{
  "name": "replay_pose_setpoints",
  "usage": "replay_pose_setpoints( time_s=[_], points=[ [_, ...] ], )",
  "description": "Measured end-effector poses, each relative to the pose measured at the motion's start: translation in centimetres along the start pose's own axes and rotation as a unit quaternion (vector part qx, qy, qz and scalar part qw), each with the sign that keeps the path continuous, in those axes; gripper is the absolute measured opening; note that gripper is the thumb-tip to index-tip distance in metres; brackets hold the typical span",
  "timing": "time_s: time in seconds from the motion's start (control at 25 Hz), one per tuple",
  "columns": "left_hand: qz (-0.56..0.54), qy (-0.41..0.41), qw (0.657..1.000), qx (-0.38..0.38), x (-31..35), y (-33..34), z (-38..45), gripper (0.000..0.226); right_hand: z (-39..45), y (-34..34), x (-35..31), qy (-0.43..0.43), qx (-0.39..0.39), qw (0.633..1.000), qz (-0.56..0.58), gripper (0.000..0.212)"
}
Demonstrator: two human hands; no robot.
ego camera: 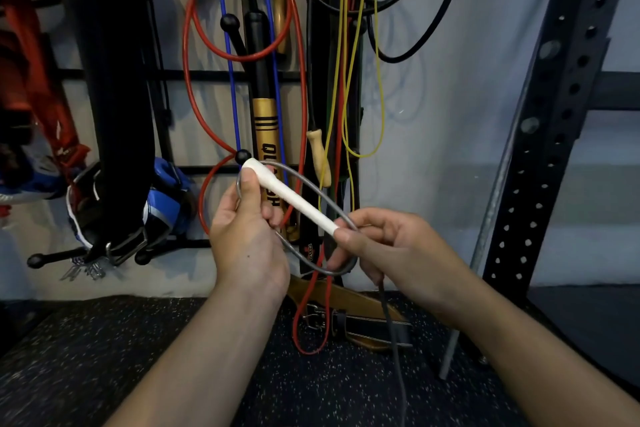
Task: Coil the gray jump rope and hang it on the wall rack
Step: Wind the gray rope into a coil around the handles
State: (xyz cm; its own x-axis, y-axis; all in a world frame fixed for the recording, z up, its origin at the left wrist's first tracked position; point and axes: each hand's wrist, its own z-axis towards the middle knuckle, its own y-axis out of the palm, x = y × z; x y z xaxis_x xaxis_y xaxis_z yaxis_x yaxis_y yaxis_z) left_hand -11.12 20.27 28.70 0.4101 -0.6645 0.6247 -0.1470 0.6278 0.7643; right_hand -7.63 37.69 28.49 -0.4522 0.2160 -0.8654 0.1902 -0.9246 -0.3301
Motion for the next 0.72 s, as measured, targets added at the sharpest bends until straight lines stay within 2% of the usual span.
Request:
replay_pose_setpoints(
  time_s=[0.16,0.4,0.6,0.68,0.72],
  points=[
    [0.049,-0.048,0.995,-0.072,0.9,-0.5,0.8,0.017,0.6,-2.3,-0.7,-0.03,0.056,0.996,-0.063,0.015],
    [0.206,-0.015,0.946,-0.249,4.0,-1.4,3.5,0.024,0.7,-4.5,-2.2,-0.054,0.057,0.988,-0.135,0.02],
    [0.274,0.003,0.916,-0.292,5.0,-1.8,3.9,0.015,0.3,-4.8,-3.2,-0.052,0.039,0.983,-0.174,0.02],
    [0.357,0.017,0.886,-0.295,5.8,-1.7,4.0,0.017,0.0,-5.2,-3.8,-0.048,0.019,0.976,-0.213,0.019],
    [0.431,0.046,0.849,-0.301,6.2,-1.5,3.8,0.015,0.0,-5.2,-4.1,-0.045,0.004,0.97,-0.238,0.018]
  ],
)
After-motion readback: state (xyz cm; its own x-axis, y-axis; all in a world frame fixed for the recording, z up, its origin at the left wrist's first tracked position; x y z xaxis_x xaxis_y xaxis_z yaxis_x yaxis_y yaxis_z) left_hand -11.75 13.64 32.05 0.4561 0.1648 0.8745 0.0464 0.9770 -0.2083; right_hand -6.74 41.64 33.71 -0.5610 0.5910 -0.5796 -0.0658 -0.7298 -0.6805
